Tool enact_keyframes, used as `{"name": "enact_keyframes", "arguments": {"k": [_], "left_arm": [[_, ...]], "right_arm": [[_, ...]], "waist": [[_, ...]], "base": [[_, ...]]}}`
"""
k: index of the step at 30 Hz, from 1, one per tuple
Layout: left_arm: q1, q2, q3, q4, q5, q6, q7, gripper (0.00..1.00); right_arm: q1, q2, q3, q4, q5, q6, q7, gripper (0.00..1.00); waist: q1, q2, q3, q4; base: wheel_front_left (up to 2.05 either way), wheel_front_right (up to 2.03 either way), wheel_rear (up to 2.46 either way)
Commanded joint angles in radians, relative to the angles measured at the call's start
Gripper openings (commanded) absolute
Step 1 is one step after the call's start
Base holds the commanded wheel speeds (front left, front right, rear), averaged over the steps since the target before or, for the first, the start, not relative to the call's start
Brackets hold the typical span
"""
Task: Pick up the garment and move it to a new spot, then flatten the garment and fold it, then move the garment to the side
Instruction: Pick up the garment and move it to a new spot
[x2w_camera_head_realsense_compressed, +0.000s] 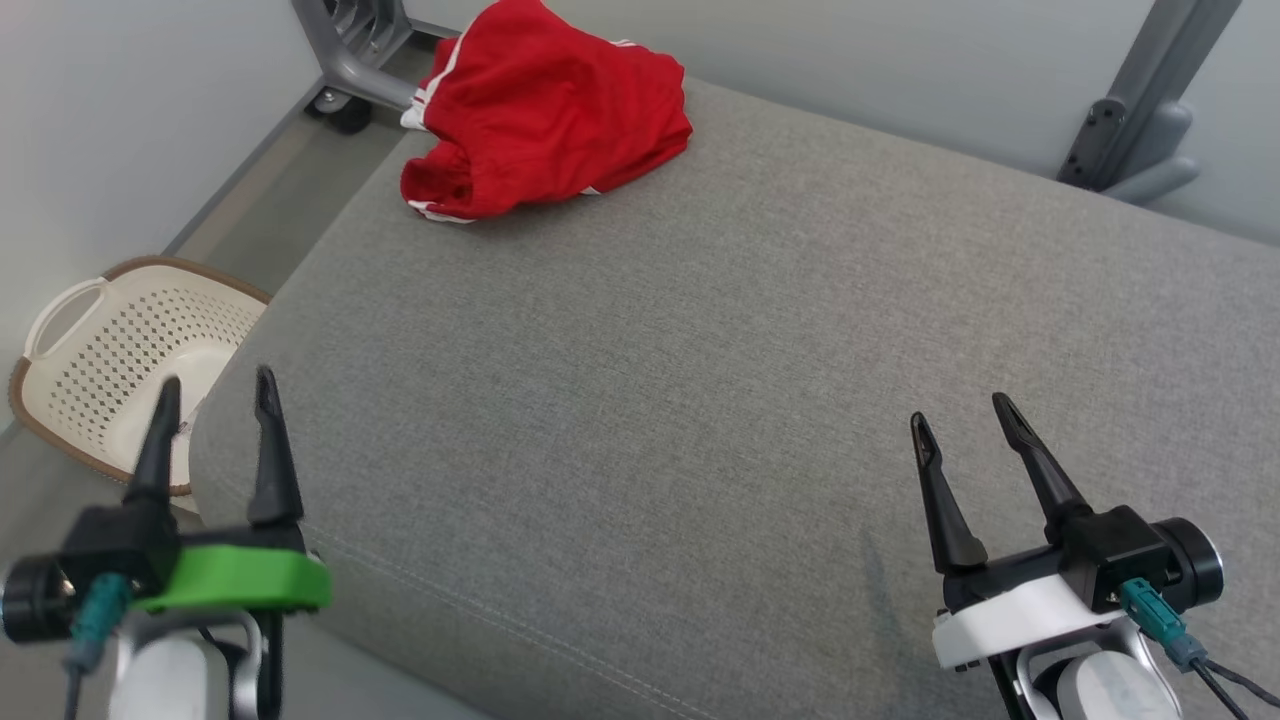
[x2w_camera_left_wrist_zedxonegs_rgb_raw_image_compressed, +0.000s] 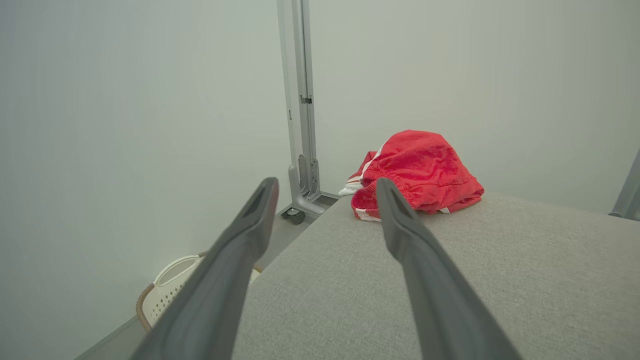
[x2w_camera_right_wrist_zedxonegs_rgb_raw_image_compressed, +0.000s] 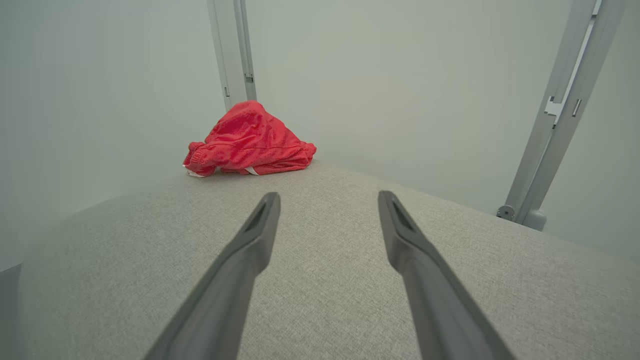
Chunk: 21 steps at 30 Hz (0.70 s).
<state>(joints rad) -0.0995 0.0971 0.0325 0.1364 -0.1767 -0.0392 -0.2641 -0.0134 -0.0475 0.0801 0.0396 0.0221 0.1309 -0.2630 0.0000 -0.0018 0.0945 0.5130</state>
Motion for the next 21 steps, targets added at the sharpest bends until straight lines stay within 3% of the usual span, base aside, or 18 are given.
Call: {"name": "enact_keyframes", "arguments": {"k": [1, 8, 12, 21], "left_arm": [[-0.096, 0.033, 0.012, 0.020, 0.003, -0.019, 0.000, 1.00], [-0.353, 0.114, 0.009, 0.126, -0.039, -0.061, 0.063, 1.00], [-0.510, 0.177, -0.011, 0.230, -0.063, -0.078, 0.150, 1.00], [-0.783, 0.243, -0.086, 0.515, -0.196, -0.091, 0.354, 1.00]], "right_arm": [[-0.020, -0.005, -0.013, -0.009, -0.021, 0.000, -0.003, 1.00], [-0.060, -0.005, -0.024, -0.022, -0.071, 0.000, -0.003, 1.00], [-0.092, -0.005, -0.028, -0.035, -0.090, 0.000, -0.003, 1.00], [-0.123, -0.004, -0.058, -0.077, -0.148, 0.000, -0.003, 1.00]], "waist": [[0.0000, 0.0018, 0.089, -0.064], [0.0000, 0.0018, 0.198, -0.133], [0.0000, 0.0018, 0.262, -0.186], [0.0000, 0.0018, 0.383, -0.271]], "base": [[0.00, 0.00, 0.00], [0.00, 0.00, 0.00], [0.00, 0.00, 0.00], [0.00, 0.00, 0.00]]}}
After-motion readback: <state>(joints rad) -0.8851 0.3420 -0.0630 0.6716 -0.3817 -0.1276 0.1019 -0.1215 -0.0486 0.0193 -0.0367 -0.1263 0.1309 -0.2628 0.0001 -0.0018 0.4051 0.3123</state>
